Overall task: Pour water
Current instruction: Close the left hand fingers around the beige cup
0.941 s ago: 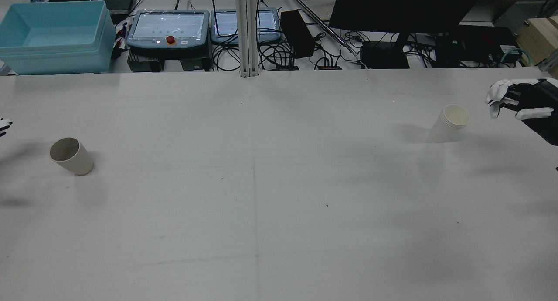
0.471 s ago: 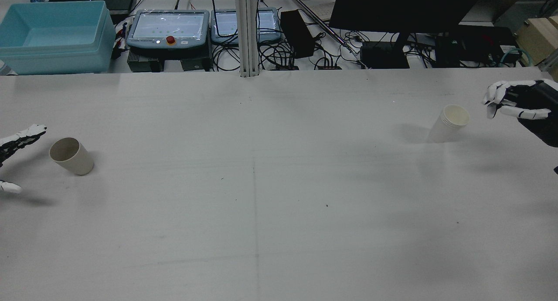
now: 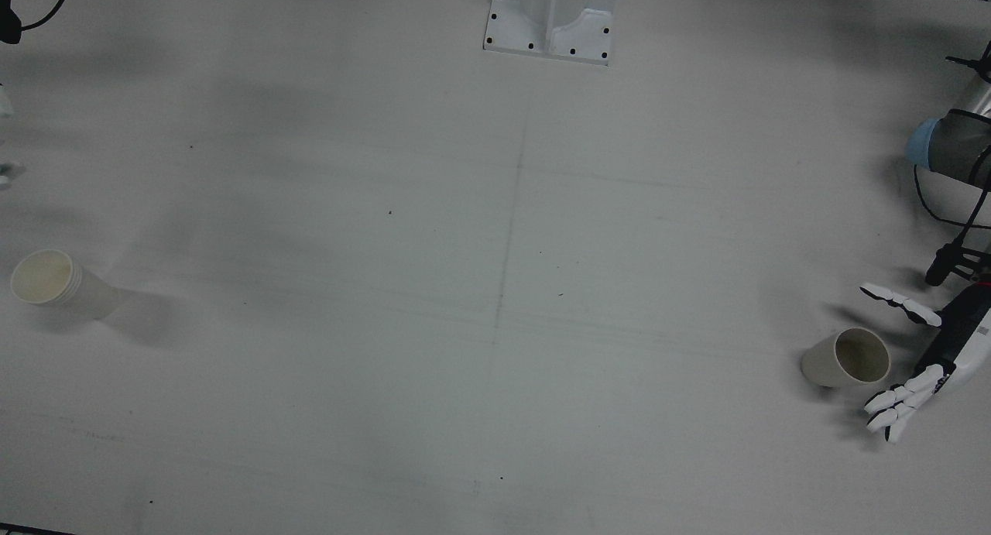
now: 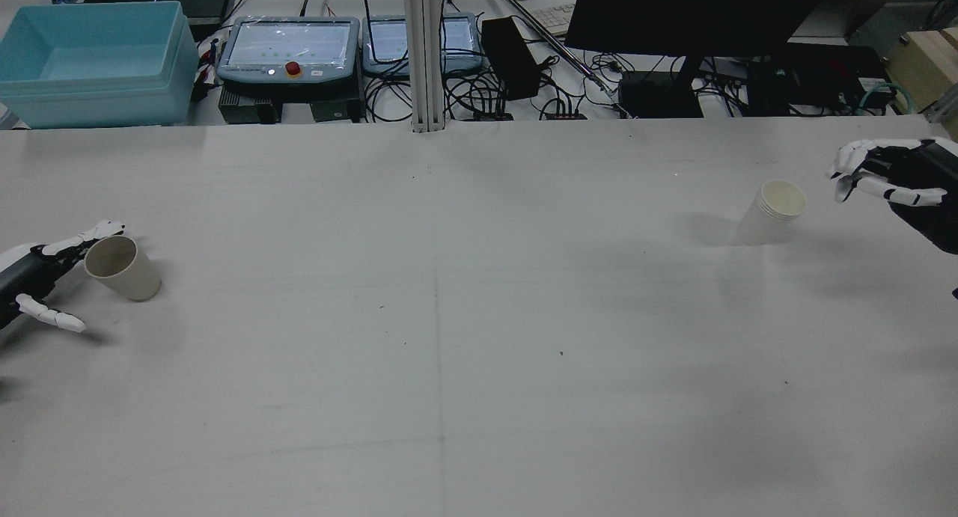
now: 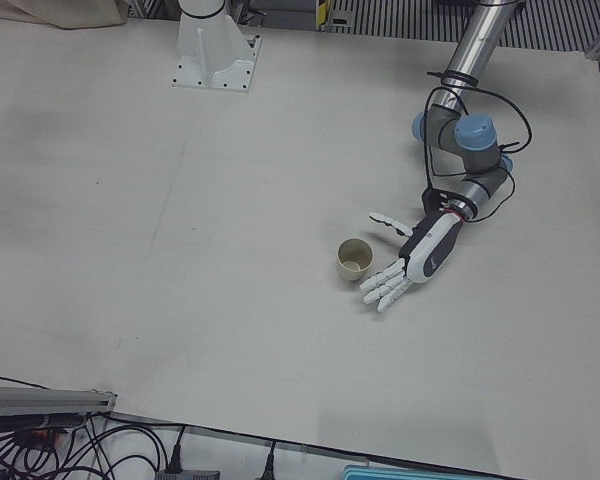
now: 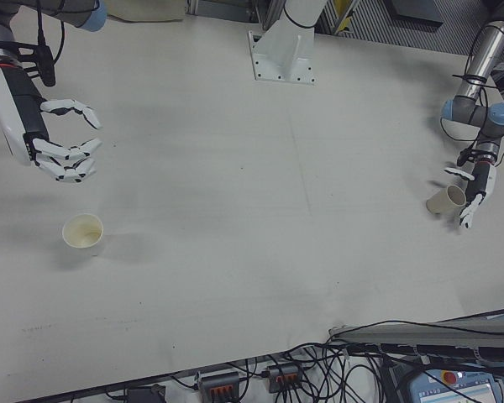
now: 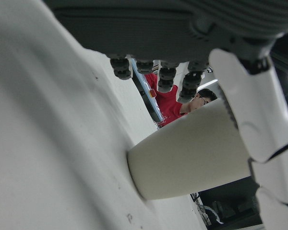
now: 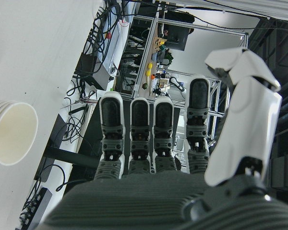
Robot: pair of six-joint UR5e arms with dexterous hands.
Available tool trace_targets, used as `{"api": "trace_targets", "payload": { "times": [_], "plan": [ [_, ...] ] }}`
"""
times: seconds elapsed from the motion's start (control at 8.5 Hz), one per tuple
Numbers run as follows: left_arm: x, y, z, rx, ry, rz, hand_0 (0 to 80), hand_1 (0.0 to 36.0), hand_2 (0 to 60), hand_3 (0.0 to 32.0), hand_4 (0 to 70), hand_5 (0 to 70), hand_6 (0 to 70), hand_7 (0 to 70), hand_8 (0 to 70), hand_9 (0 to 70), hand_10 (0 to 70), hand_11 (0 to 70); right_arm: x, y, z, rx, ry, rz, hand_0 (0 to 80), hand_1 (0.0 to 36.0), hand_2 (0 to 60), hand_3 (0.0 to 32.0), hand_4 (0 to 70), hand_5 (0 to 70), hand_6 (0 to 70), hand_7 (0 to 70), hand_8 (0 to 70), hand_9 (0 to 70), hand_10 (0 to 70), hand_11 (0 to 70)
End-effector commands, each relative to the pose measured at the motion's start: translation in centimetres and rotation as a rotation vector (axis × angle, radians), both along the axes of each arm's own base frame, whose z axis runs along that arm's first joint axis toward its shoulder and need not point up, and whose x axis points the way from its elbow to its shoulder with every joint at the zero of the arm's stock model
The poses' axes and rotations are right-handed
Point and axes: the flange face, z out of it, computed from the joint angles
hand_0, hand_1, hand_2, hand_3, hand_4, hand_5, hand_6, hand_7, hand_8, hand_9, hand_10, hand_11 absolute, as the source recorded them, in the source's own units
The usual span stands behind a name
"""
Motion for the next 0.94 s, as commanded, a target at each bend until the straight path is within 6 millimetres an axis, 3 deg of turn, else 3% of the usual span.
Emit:
{"api": "trace_targets", "payload": {
  "times": [0.0, 0.35, 0.82],
  "plan": [
    [1.2, -1.1, -0.6, -0.003, 0.001, 0.001, 47.8, 10.2, 10.1, 0.0, 24.4, 5.6, 10.8, 11.6, 5.0, 2.4, 5.3, 8.8, 0.1, 0.0, 0.1, -0.003, 0.001, 0.003, 52.1, 20.0, 35.6, 0.0, 40.6, 33.9, 33.6, 51.3, 29.2, 43.1, 34.8, 50.3],
    [2.4, -2.6, -2.1, 0.006, 0.010, -0.002, 50.5, 14.8, 11.6, 0.0, 22.4, 6.6, 9.9, 11.6, 4.5, 1.6, 4.6, 8.2, 0.2, 0.0, 0.4, -0.010, -0.004, 0.014, 51.8, 19.8, 35.4, 0.0, 38.9, 32.2, 31.9, 49.1, 27.8, 41.4, 32.9, 47.9],
    [2.9, -3.1, -3.2, 0.013, 0.013, -0.005, 50.9, 14.8, 11.6, 0.0, 23.6, 7.3, 10.5, 12.2, 5.1, 2.2, 4.2, 7.6, 0.5, 0.3, 0.9, -0.020, -0.001, 0.016, 51.4, 19.6, 34.3, 0.0, 37.2, 30.5, 30.3, 47.0, 26.6, 40.0, 31.5, 46.1]
  ]
}}
